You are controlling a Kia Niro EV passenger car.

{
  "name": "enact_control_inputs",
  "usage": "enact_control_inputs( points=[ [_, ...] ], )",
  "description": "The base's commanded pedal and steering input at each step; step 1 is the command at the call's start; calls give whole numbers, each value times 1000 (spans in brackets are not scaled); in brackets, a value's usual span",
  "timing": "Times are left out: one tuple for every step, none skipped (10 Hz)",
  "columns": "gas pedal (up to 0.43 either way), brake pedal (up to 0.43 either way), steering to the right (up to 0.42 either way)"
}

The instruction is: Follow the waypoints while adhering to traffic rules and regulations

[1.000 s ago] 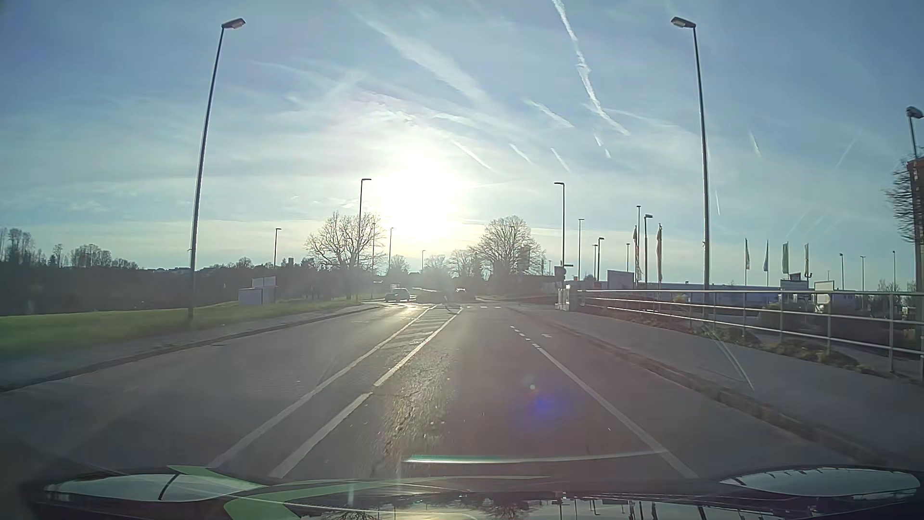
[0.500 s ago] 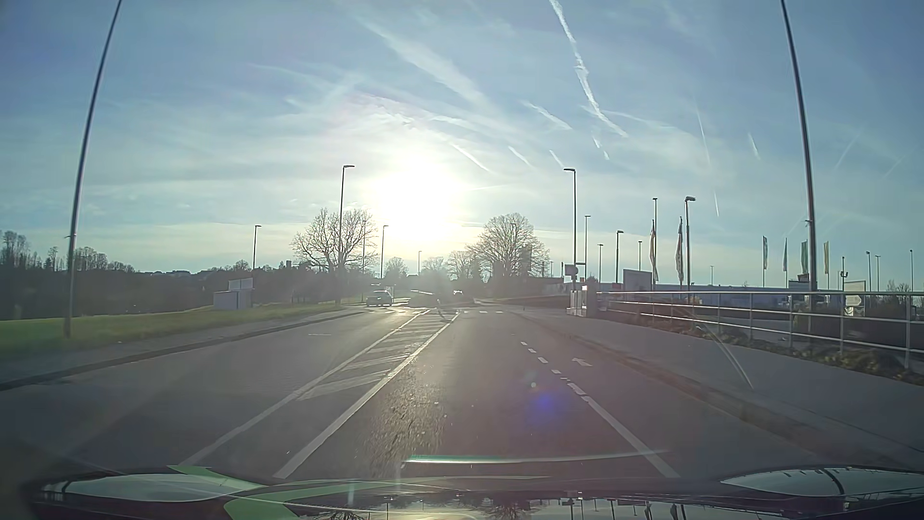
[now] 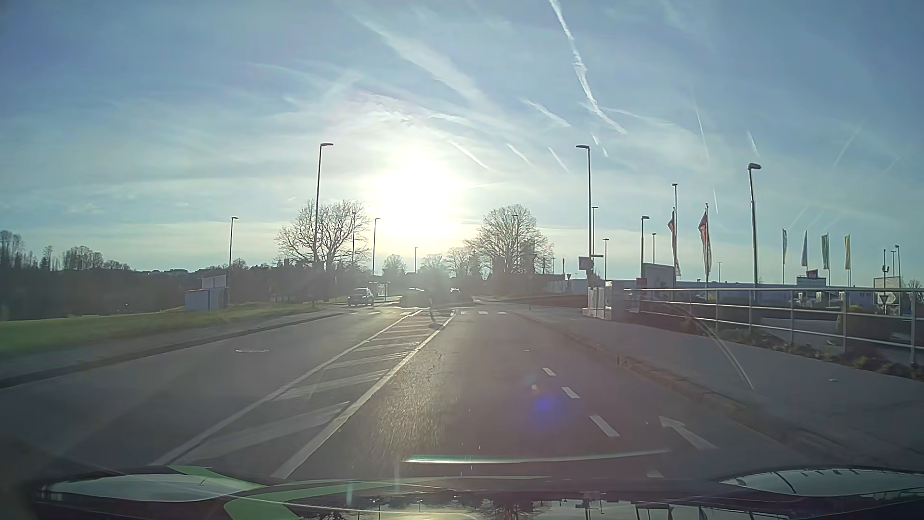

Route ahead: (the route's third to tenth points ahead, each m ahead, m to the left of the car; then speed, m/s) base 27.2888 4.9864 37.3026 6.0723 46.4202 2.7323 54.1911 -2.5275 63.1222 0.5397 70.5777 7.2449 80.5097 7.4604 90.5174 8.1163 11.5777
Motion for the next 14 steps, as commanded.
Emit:
enact_control_inputs(
  points=[
    [0, 177, 4],
    [0, 177, 4],
    [0, 177, 4],
    [0, 177, 5],
    [0, 177, 5],
    [0, 177, 5],
    [0, 183, 5],
    [0, 177, 5],
    [0, 177, 5],
    [0, 171, 5],
    [0, 159, 4],
    [0, 159, 3],
    [0, 159, 2],
    [0, 165, 2]
  ],
)
